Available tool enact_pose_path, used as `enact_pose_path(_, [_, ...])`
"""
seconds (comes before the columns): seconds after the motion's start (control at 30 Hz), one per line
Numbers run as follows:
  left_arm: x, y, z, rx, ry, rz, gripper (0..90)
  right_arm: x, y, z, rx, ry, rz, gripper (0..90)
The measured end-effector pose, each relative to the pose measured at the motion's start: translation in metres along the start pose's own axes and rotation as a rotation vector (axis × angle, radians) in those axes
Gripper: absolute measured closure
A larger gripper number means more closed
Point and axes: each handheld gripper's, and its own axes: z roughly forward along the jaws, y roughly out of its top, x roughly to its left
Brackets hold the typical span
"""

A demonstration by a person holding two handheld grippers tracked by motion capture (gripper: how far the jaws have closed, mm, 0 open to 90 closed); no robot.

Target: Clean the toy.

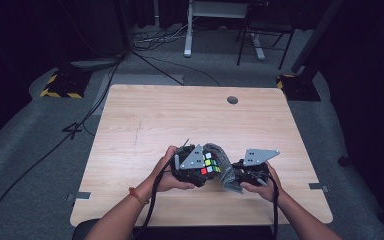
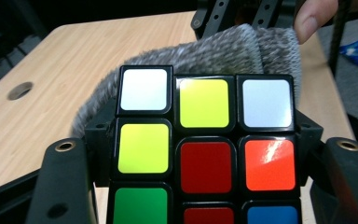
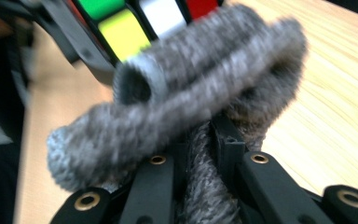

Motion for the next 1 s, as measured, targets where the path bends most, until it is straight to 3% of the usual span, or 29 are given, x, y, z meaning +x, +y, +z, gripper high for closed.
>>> enact_pose_path(0.17, [0.002,-0.003,0.000,-0.008,-0.006,-0.005,33.2,-0.001,-0.002,-0.002,-0.034,0.016,0.025,80.1])
enact_pose_path(0.6, [0.004,-0.006,-0.001,0.016,-0.042,-0.038,33.1,-0.001,-0.001,-0.012,-0.104,0.033,0.021,80.1])
enact_pose_path(0.73, [0.005,-0.007,0.000,0.039,-0.041,-0.025,33.0,-0.001,0.001,-0.015,-0.121,0.031,0.027,80.2])
enact_pose_path(0.87, [-0.001,-0.006,0.009,0.101,-0.020,0.014,33.1,-0.001,0.003,-0.017,-0.148,0.045,0.039,80.3])
enact_pose_path(1.0, [-0.009,-0.002,0.021,0.170,0.003,0.062,33.1,0.009,0.010,-0.015,-0.117,0.009,-0.024,80.3])
